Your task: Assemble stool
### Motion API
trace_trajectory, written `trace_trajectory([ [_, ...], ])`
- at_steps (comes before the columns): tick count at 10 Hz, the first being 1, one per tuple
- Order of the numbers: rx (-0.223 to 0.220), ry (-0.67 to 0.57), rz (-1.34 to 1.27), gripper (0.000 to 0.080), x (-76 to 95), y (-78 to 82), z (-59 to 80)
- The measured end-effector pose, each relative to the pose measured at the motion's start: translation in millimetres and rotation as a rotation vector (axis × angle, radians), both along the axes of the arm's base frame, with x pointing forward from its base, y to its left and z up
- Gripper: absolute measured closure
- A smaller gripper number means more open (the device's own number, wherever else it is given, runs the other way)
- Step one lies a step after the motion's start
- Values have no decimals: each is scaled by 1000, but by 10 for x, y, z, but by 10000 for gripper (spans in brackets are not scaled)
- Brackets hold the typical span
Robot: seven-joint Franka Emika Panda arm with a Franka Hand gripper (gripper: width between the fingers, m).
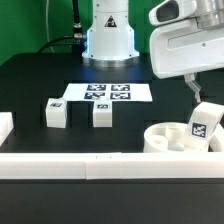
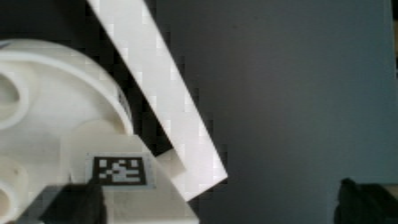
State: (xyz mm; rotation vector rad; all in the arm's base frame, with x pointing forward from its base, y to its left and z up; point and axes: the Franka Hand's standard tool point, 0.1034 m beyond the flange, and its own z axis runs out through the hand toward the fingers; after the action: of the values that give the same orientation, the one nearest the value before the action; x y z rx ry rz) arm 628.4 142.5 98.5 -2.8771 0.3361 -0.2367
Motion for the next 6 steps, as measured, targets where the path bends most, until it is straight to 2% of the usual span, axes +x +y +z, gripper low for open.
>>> trace_trajectory([
  [1, -31, -19, 94, 150, 5, -19, 2],
  [3, -62, -49, 213, 150, 33, -107, 22],
  [6, -86, -74, 298, 150, 56, -172, 32],
])
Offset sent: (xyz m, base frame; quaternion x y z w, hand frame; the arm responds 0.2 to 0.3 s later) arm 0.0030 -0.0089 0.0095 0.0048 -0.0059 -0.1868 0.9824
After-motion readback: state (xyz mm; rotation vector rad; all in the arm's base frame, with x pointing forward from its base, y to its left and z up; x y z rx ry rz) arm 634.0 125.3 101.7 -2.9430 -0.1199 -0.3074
